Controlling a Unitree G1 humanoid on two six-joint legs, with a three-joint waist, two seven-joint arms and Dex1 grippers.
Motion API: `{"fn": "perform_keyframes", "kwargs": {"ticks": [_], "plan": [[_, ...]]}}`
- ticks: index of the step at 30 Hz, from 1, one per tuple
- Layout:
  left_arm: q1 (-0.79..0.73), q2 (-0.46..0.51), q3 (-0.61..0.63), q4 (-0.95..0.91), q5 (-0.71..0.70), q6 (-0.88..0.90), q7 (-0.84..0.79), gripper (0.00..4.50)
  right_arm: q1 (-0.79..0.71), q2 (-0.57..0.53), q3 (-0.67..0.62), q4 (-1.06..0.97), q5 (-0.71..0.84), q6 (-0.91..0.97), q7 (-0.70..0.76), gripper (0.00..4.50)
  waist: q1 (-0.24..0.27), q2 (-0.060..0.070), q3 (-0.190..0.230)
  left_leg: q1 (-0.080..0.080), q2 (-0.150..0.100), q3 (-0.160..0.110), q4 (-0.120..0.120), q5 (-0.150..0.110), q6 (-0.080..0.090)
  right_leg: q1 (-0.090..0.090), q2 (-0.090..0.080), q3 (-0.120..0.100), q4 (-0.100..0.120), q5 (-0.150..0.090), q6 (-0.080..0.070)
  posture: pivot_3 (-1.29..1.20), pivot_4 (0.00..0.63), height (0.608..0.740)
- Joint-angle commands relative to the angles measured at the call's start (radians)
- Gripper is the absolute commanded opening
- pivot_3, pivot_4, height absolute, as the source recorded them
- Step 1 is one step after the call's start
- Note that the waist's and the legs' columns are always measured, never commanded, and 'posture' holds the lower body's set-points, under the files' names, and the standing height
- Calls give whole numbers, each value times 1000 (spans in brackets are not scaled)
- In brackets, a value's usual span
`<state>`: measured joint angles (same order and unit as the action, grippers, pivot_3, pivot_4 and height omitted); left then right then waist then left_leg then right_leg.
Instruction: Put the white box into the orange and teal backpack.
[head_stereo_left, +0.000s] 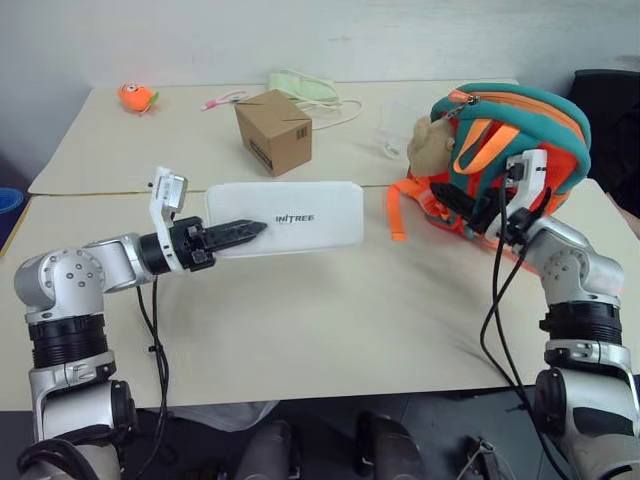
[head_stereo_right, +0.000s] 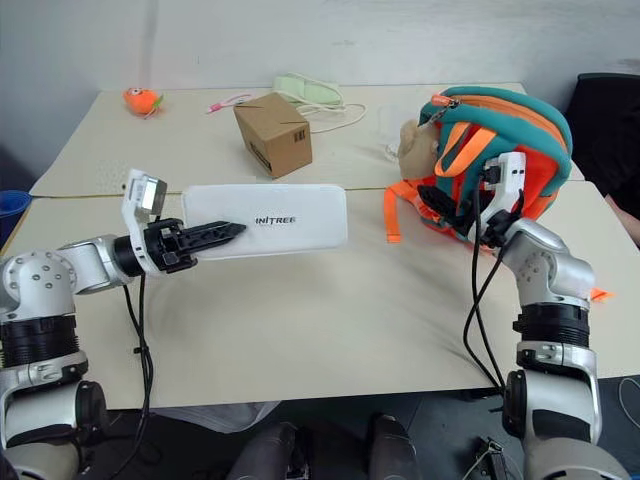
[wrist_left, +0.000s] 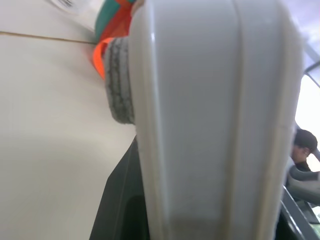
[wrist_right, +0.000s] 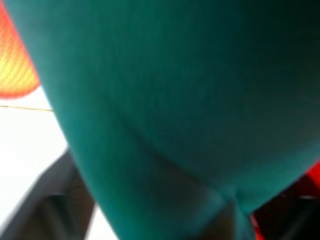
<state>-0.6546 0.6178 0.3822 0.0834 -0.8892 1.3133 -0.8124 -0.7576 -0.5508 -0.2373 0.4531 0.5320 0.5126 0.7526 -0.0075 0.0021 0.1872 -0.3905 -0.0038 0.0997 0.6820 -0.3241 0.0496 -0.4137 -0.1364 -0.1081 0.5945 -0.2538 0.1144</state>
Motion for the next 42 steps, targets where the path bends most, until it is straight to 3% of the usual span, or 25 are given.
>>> {"fn": "perform_keyframes", "kwargs": {"ticks": [1,7,12,14,20,28,34,42], "plan": [[-27,20,47,-45,-35,-32,18,1283,-2,-23,7,-38,-5,-31,72,2150,-1,0,0,0,0,0,0,0,0,0,0,0,0,0,0,0,150,740],[-79,22,41,-12,-5,-121,54,1283,83,-66,34,-235,46,36,195,22,2,0,0,0,1,0,0,0,-1,0,1,0,0,0,0,0,150,740],[-158,18,11,39,26,-224,36,1283,233,-161,6,-593,288,263,332,22,9,0,0,0,1,-1,0,-1,-2,0,1,0,0,0,0,0,150,740],[-177,27,-35,25,53,-318,-48,1283,330,-248,-48,-753,447,379,396,22,12,1,0,0,1,0,-1,-1,-2,-1,2,0,-1,0,0,0,150,740],[-232,22,-89,43,38,-390,-178,1283,507,-410,-203,-947,749,549,386,22,18,-3,2,0,2,1,0,-2,-2,0,2,-1,-3,0,0,0,150,740],[-200,35,-149,-37,0,-404,-339,1283,637,-456,-263,-982,729,527,318,22,30,-4,3,2,3,2,0,-2,-1,0,1,2,-1,1,0,0,150,740],[-173,84,-310,5,244,-705,-469,1283,647,-471,-283,-956,744,527,311,22,34,-4,3,2,2,2,0,-2,-1,0,1,1,-2,1,0,0,150,740],[-301,8,-390,168,393,-947,-516,1283,636,-506,-257,-927,703,505,354,22,42,-5,4,0,-1,1,0,-3,3,0,-10,-1,-4,1,1,0,150,740]]}}
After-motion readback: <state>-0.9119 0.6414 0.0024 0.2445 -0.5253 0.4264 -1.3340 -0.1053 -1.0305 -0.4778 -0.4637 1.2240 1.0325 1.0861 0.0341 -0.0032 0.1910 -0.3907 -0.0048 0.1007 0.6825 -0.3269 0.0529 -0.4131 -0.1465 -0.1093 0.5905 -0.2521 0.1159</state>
